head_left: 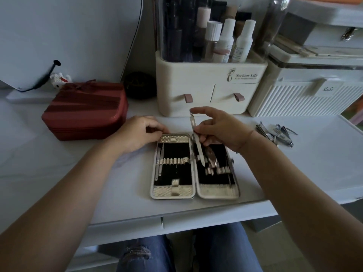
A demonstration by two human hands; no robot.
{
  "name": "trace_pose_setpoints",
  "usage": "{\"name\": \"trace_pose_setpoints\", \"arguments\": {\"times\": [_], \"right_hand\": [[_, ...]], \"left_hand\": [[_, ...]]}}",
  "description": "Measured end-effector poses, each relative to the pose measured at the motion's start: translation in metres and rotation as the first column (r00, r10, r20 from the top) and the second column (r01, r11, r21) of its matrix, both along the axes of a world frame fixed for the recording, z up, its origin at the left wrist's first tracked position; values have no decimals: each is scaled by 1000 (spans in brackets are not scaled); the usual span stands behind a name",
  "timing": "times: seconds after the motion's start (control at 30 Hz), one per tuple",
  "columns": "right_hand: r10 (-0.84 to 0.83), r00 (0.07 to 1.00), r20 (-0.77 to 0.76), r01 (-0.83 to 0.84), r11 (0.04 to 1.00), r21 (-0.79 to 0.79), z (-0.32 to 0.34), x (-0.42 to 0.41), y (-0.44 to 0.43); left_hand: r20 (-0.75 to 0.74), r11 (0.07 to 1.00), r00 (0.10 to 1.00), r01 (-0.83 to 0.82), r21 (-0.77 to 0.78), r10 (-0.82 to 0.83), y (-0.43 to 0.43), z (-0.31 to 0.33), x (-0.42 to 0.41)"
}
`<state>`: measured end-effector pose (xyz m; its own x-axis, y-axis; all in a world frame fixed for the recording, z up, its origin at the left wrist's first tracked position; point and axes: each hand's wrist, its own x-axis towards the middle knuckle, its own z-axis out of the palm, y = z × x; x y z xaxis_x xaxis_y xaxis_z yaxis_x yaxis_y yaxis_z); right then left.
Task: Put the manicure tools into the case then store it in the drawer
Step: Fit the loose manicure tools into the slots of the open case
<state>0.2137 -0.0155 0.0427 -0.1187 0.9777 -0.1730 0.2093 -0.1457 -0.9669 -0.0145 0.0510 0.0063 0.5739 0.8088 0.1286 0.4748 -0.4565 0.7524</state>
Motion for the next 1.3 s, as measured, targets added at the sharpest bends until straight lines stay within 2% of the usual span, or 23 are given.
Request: {"name": "trace_pose_setpoints", "arguments": {"times": [0.1,0.27,0.57,0.87,1.17,1.3], "right_hand": [[9,1000,-8,-9,1000,-6,-3,-4,7],[-75,997,-29,74,997,-22,-9,-9,13],[-37,993,-109,33,999,-31,-5,-13,18],[-13,1000,17,13,999,48,-10,-27,20],[-62,998,1,62,997,52,-11,-29,23],[-12,999,41,10,999,43,-9,-29,23]], "left_hand": [[9,1000,1000,-10,-3,10,-3,0,3],[-5,998,999,-36,-58,36,-3,3,2],[-33,996,996,-81,-45,80,-4,6,-3],[-42,995,996,-84,-57,81,-7,8,-7],[-41,995,997,-70,-68,67,-6,9,-8],[-52,996,997,-66,-60,63,-6,9,-8]]}}
